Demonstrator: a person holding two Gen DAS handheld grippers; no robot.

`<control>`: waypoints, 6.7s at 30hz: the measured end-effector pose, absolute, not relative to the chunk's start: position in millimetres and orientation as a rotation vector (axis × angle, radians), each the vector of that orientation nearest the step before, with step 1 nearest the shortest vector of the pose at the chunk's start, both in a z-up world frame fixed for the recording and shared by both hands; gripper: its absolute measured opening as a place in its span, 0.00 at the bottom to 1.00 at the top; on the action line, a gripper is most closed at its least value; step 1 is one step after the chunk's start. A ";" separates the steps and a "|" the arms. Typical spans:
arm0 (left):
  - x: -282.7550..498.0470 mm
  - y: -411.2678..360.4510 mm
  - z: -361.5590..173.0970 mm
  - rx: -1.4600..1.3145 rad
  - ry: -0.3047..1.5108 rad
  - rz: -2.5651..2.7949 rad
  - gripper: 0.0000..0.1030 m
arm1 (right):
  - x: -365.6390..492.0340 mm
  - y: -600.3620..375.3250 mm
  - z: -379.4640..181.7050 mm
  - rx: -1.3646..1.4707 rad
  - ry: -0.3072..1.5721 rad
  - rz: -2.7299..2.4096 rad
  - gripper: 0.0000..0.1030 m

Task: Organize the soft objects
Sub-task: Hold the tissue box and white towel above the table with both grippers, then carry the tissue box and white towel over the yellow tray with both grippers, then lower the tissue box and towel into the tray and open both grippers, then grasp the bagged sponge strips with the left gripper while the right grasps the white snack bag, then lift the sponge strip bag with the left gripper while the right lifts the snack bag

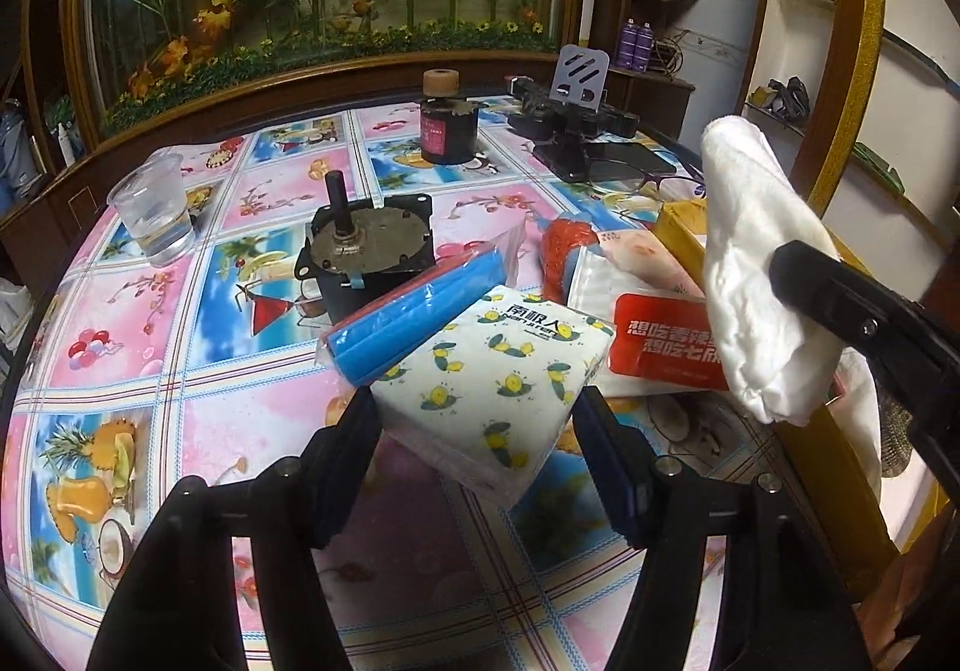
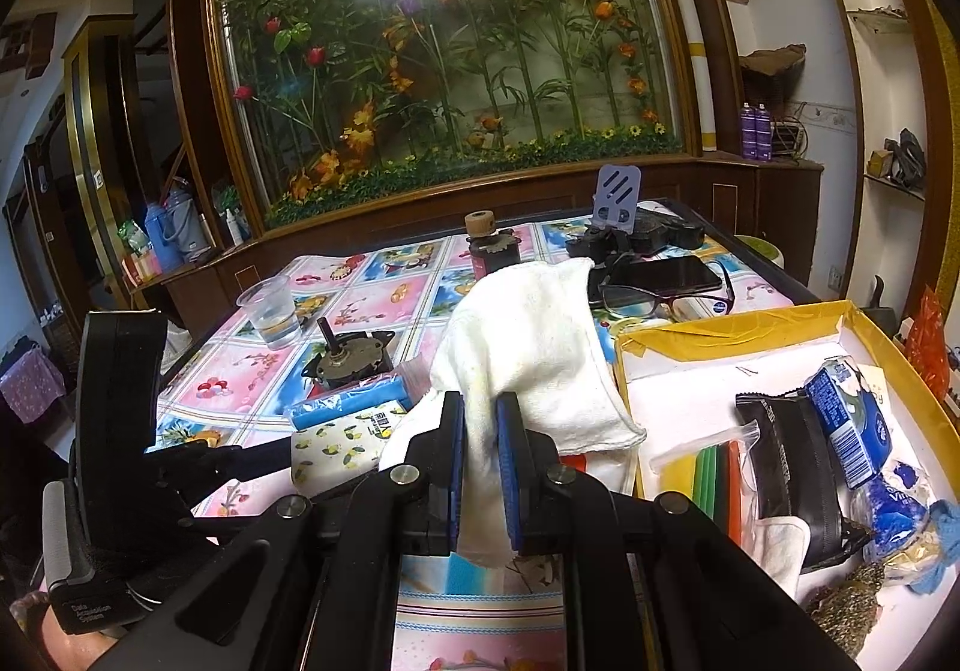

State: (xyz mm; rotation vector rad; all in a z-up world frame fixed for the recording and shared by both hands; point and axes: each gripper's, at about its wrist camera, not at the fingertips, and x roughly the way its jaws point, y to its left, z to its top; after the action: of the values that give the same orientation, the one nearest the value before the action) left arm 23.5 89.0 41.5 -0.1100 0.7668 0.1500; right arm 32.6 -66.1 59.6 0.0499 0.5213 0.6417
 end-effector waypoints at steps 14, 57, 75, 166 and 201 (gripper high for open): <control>4.0 74.3 62.9 -0.040 0.612 0.212 0.63 | 25.1 -75.7 62.1 0.089 0.514 0.610 0.11; 42.4 -104.8 51.8 -0.046 0.668 -0.184 0.63 | 36.3 -300.6 45.7 0.285 0.636 0.305 0.11; 39.2 -116.6 44.0 0.055 0.675 -0.169 0.64 | 40.1 -291.1 23.2 0.251 0.742 0.269 0.25; 49.1 100.3 15.5 -0.026 0.946 0.052 0.47 | 62.6 -17.6 16.6 -0.699 0.813 0.585 0.42; 31.9 84.8 48.1 -0.052 0.793 -0.003 0.46 | -4.8 -100.2 47.8 -0.050 0.798 0.642 0.42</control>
State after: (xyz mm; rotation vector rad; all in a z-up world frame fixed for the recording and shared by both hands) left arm 31.9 84.8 48.1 -0.0516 0.7933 -0.0026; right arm -4.8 -100.2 47.8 -0.0496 0.7982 0.6419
